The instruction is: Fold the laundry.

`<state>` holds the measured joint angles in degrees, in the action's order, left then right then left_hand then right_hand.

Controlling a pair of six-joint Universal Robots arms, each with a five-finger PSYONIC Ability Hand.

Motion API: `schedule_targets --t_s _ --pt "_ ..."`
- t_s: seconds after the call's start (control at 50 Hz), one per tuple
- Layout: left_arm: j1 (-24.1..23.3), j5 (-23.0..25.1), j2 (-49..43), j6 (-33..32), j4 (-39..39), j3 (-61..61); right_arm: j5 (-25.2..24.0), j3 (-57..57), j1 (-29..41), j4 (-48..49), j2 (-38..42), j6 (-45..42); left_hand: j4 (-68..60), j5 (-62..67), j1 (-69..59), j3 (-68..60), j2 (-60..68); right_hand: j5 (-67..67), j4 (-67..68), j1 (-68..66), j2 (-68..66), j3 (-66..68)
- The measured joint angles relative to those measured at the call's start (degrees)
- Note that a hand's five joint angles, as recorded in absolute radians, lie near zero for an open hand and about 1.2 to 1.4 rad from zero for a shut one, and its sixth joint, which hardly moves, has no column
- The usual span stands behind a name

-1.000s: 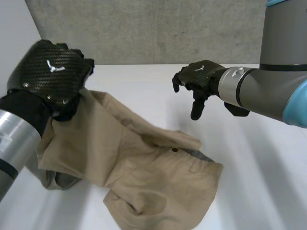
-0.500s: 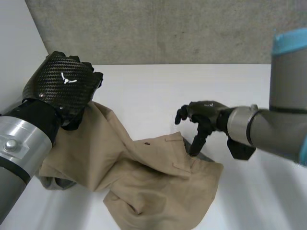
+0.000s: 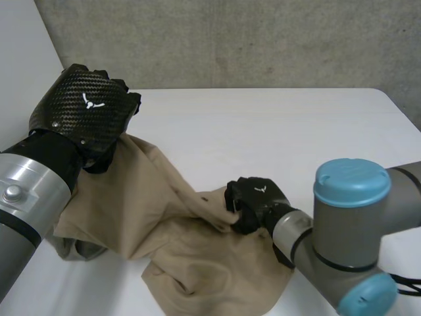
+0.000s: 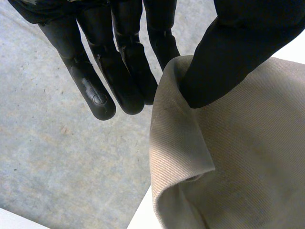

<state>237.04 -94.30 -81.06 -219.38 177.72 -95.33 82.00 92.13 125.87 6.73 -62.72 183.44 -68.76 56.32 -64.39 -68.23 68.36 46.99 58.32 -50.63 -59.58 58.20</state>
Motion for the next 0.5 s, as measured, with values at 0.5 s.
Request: schedule_targets --t_s 0.5 --pt "0.17 -0.71 4.2 7.8 4.99 11.62 2.34 -22.59 -12.78 -21.38 -30.56 -34.05 -0.02 0.0 0.0 0.0 0.01 9.59 9.72 -5.7 -7.54 9.19"
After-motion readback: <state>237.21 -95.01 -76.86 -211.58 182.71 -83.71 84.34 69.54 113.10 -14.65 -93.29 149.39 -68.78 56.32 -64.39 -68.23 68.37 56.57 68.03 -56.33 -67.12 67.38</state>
